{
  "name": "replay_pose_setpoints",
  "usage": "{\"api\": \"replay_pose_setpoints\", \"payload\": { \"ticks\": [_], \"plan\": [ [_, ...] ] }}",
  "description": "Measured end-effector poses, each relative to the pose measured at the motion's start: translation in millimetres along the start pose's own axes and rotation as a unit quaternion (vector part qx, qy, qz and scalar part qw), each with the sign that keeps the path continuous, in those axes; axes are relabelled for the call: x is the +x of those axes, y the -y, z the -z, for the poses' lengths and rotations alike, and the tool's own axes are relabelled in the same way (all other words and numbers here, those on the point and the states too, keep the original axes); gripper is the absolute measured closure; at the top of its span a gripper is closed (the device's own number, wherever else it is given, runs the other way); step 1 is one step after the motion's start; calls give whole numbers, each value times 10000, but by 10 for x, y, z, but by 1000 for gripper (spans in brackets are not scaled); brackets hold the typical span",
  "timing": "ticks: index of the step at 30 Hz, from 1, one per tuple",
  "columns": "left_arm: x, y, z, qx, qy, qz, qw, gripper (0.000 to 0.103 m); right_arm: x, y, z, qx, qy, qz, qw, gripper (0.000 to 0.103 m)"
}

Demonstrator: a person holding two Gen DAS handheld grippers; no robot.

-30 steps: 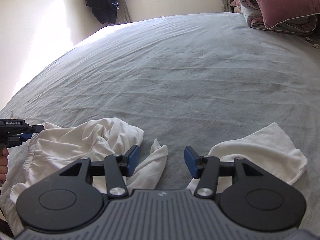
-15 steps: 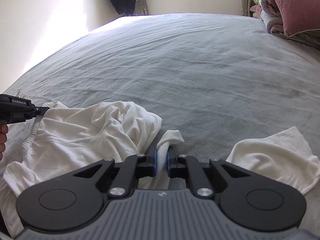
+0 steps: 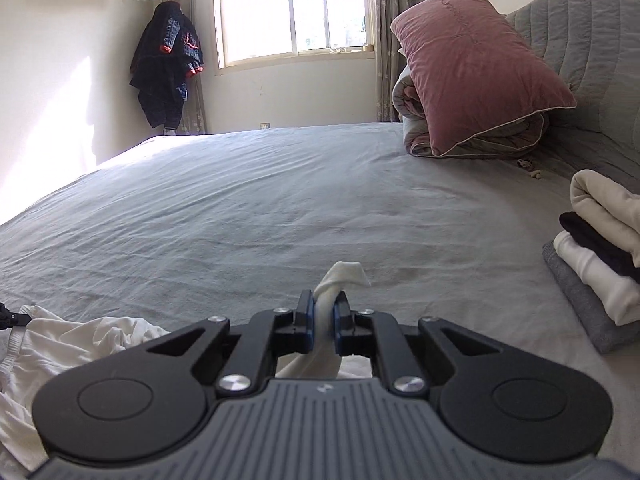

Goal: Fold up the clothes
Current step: 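Open the right gripper and regrasp the garment edge beside the left gripper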

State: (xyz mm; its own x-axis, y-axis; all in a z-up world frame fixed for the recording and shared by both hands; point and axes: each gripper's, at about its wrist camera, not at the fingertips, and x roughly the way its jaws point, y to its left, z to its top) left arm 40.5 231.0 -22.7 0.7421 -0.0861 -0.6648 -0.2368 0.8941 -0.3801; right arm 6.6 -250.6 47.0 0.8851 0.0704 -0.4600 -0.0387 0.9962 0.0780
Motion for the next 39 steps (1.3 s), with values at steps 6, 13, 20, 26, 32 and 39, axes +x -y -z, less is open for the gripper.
{"api": "replay_pose_setpoints", "payload": {
  "ticks": [6, 13, 20, 26, 32, 39],
  "plan": [
    [1, -25, -11, -79, -2, -66, 9999, 100, -37, 480, 89, 240, -18, 697, 9973, 92],
    [9, -16, -14, -130, 35, -100, 9999, 101, 8, 965, 216, 620, -143, 1349, 9888, 92],
    [62, -34, -2, -26, -124, -77, 9999, 99, 251, 1056, 412, 703, -872, 1518, 9821, 92],
    [34, -175, -57, -255, -69, 79, 9996, 71, 411, 1002, 542, 543, -1628, 1741, 9697, 86],
    [79, -291, -86, -428, 111, 318, 9985, 68, 318, 800, 429, 257, -1335, 1841, 9735, 59],
    [202, -180, -18, -83, 195, 526, 9984, 79, 307, 281, 247, -99, -779, 715, 9943, 59]
  ]
}}
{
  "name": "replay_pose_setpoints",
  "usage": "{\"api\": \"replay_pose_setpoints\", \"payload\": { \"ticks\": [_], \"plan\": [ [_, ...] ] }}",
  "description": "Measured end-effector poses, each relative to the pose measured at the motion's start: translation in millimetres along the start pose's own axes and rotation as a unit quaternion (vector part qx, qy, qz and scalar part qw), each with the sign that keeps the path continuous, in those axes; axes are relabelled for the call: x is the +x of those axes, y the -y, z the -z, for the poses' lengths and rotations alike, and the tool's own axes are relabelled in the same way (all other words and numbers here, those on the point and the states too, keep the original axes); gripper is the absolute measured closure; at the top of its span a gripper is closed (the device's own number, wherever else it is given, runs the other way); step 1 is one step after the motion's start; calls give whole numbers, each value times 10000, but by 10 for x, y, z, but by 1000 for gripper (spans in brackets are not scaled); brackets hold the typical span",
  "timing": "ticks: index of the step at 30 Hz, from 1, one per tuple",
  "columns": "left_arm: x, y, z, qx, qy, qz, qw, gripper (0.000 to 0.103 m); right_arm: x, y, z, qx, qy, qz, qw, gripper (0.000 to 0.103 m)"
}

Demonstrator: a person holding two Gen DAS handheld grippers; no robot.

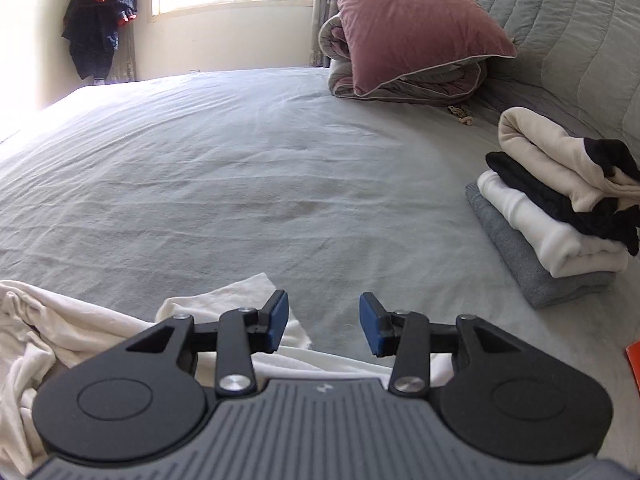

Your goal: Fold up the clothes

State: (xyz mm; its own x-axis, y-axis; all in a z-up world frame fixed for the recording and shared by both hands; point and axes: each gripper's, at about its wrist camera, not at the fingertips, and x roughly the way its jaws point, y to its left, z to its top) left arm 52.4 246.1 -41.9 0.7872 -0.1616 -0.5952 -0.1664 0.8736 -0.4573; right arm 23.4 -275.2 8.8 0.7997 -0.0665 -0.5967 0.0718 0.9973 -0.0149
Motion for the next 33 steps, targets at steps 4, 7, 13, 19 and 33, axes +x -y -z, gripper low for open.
{"api": "replay_pose_setpoints", "payload": {
  "ticks": [4, 7, 13, 19, 33],
  "plan": [
    [30, 0, 5, 9, 29, 46, 10000, 85, 108, -328, -46, -285, -133, -980, 9947, 59],
    [29, 7, 16, 114, 43, 68, 9999, 91, 225, -549, -45, -594, -284, -1288, 9895, 59],
    [-58, 66, 45, 448, 262, 204, 9984, 98, 382, -734, 37, -1046, -557, -1547, 9808, 75],
    [-213, 112, 27, 529, 744, 214, 9956, 98, 299, -761, 73, -1294, -232, -1432, 9809, 100],
    [174, 420, -489, 752, 1198, -103, 9899, 98, 484, -1013, -441, -1886, 884, -244, 9778, 101]
  ]
}}
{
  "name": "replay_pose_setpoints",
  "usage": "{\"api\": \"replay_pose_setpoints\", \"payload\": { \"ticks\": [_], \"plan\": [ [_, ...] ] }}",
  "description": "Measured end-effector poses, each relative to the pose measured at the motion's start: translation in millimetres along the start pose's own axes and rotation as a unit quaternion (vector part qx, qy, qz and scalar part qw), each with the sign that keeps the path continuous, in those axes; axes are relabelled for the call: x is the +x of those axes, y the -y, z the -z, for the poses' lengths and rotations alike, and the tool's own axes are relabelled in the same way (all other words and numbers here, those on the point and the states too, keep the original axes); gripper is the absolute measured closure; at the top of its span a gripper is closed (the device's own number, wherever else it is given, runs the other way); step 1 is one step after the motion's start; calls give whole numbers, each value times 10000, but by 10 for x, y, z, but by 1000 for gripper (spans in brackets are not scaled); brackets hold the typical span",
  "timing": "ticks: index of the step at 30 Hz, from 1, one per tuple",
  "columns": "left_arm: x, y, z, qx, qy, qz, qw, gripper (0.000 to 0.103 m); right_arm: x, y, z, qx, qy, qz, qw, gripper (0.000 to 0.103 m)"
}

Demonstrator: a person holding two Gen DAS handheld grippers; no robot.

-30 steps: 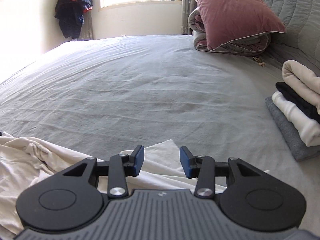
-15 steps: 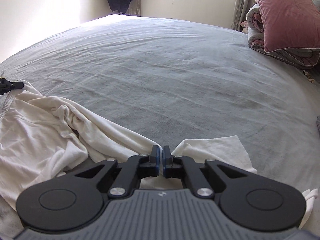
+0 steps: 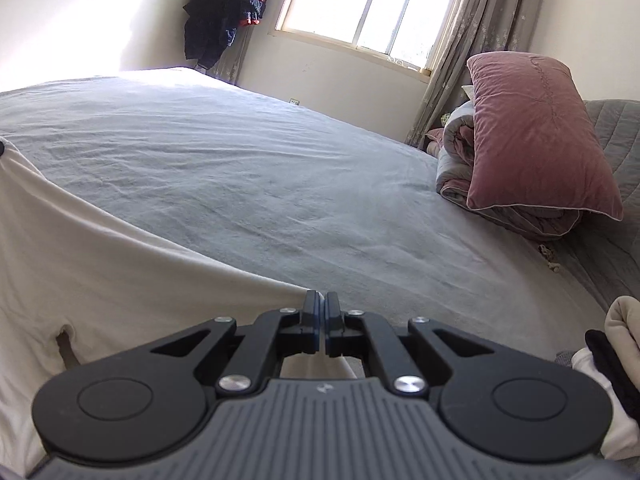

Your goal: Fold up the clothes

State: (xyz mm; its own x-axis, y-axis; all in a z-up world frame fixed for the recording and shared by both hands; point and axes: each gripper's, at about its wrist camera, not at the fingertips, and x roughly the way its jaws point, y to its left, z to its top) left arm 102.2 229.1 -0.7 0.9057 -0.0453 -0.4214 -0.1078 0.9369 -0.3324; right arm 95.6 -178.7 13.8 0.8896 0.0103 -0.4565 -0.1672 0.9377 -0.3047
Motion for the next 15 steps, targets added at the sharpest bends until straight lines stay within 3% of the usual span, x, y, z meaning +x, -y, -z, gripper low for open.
{"api": "replay_pose_setpoints", "payload": {
  "ticks": [9, 15],
  "plan": [
    [593, 97, -175, 103, 150, -253, 9995, 98, 613, 0, -181, -168, 69, 653, 9977, 102],
    [989, 47, -171, 149, 51, -491, 9987, 98, 1009, -89, -213, -313, -15, 733, 9968, 102]
  ]
}}
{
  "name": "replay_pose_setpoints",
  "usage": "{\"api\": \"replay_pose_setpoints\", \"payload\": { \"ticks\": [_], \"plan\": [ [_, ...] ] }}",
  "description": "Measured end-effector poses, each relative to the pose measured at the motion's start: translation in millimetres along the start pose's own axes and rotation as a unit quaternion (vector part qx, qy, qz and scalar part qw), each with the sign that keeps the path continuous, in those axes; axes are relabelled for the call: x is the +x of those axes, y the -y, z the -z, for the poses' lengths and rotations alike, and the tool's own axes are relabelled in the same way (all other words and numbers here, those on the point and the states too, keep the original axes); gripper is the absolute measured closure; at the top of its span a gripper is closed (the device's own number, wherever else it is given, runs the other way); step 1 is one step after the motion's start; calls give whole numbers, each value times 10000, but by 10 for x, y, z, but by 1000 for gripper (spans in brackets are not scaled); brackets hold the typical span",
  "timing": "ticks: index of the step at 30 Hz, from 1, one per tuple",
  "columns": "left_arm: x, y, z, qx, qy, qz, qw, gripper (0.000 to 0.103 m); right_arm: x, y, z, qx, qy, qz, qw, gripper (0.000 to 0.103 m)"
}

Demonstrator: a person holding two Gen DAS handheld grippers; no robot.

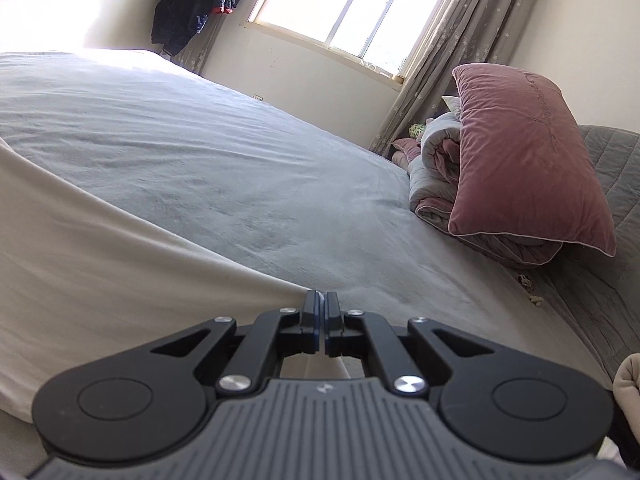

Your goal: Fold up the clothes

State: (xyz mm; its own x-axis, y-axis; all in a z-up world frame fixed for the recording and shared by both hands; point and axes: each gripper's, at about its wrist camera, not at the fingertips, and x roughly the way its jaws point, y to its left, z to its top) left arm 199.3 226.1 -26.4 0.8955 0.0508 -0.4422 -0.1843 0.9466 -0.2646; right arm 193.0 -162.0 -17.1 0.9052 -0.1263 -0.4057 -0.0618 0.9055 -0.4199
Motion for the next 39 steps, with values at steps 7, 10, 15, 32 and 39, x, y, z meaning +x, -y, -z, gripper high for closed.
{"api": "replay_pose_setpoints", "payload": {
  "ticks": [7, 10, 15, 32, 39],
  "plan": [
    [331, -82, 95, -118, -600, -112, 9981, 97, 423, -175, 118, -118, -623, -275, 9976, 102],
    [323, -82, 86, -113, -668, -118, 9976, 93, 475, -217, 148, -179, -703, -321, 9968, 100],
    [237, -46, 26, -75, -896, -82, 9959, 71, 407, -174, 76, 59, -887, -486, 9949, 86],
    [-830, -224, 116, -920, -2039, -104, 9746, 52, -592, -205, 84, 541, -1049, -1604, 9800, 56],
    [-1151, -432, 380, -2092, -2507, 393, 9444, 54, -944, -329, 106, 477, -978, -1896, 9758, 56]
  ]
}}
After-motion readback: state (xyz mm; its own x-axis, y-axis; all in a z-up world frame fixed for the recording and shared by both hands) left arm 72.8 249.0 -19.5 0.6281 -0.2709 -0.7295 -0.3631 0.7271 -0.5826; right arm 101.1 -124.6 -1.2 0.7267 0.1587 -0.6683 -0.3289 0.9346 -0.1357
